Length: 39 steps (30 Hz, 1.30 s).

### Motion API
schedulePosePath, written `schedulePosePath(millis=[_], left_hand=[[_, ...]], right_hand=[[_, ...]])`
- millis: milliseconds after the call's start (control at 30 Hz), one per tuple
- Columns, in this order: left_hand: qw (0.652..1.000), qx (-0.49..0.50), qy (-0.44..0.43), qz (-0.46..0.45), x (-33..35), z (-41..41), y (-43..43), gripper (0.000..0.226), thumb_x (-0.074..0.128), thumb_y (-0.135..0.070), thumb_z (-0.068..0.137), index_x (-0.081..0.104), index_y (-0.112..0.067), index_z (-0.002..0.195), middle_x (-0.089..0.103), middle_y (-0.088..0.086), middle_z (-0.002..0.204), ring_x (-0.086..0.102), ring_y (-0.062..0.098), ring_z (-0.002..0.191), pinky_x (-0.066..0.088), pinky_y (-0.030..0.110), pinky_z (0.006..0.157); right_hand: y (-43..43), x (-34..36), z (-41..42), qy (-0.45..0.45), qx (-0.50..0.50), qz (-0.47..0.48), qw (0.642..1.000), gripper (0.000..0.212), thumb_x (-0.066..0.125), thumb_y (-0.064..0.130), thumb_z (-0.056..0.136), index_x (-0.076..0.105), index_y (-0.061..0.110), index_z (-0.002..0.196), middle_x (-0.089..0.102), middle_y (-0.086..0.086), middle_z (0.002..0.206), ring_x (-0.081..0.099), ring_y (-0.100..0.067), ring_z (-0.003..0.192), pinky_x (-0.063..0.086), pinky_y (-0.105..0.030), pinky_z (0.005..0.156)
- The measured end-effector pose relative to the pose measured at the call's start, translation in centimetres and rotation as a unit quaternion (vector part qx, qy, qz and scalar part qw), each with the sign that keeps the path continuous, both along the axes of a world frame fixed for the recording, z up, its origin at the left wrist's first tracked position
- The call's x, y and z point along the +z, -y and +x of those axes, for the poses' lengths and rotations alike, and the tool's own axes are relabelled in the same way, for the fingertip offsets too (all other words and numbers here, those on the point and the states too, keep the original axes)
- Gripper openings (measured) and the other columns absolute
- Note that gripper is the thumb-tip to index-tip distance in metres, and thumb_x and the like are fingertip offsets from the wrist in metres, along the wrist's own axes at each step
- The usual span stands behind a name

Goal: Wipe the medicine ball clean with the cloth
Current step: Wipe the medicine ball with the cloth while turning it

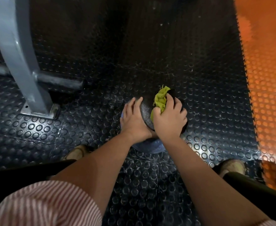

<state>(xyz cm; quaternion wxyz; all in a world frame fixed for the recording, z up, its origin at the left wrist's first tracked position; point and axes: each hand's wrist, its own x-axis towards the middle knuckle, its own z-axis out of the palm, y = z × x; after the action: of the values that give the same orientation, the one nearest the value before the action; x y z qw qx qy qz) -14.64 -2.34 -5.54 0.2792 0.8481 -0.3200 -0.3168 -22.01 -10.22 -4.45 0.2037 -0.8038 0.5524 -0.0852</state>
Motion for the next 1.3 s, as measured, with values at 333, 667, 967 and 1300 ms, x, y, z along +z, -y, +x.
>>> schedulePosePath(millis=[333, 667, 967, 1300], left_hand=[[0.998, 0.049, -0.020, -0.017, -0.9, 1.5, -1.9, 0.102, 0.077, -0.011, 0.078, 0.007, -0.004, 0.153, 0.002, 0.013, 0.161, 0.006, 0.029, 0.148, 0.013, 0.041, 0.120], [0.990, 0.113, -0.070, -0.040, -1.1, 1.6, -2.4, 0.136, 0.091, -0.050, 0.049, 0.004, -0.029, 0.152, -0.001, -0.004, 0.159, 0.002, 0.017, 0.147, 0.016, 0.040, 0.120], [0.989, 0.141, -0.038, -0.036, -1.8, 1.1, -1.9, 0.121, 0.087, -0.029, 0.066, 0.004, -0.013, 0.153, 0.006, 0.007, 0.159, 0.009, 0.024, 0.148, 0.012, 0.034, 0.120], [0.992, 0.108, -0.042, -0.046, -1.2, 0.7, -2.2, 0.141, 0.090, -0.057, 0.046, 0.003, -0.026, 0.153, -0.002, -0.004, 0.159, -0.002, 0.016, 0.147, 0.010, 0.042, 0.122]], right_hand=[[-1.1, 0.3, 0.7, -0.035, 0.360, -0.103, 0.926, 0.059, 0.036, 0.041, 0.075, 0.055, 0.030, 0.129, 0.049, 0.000, 0.140, 0.044, -0.038, 0.122, 0.033, -0.054, 0.097], [5.6, 0.9, 3.9, -0.015, 0.263, 0.088, 0.961, 0.054, 0.040, 0.042, 0.087, 0.036, 0.037, 0.141, 0.034, 0.005, 0.147, 0.032, -0.029, 0.129, 0.026, -0.046, 0.104], [0.0, 1.0, 2.6, -0.069, 0.410, -0.124, 0.901, 0.058, 0.035, 0.042, 0.073, 0.057, 0.030, 0.126, 0.052, 0.001, 0.136, 0.046, -0.038, 0.118, 0.035, -0.051, 0.096], [6.2, 0.6, 4.9, -0.037, 0.345, 0.058, 0.936, 0.055, 0.038, 0.047, 0.082, 0.040, 0.042, 0.137, 0.039, 0.006, 0.143, 0.036, -0.026, 0.124, 0.032, -0.043, 0.104]])
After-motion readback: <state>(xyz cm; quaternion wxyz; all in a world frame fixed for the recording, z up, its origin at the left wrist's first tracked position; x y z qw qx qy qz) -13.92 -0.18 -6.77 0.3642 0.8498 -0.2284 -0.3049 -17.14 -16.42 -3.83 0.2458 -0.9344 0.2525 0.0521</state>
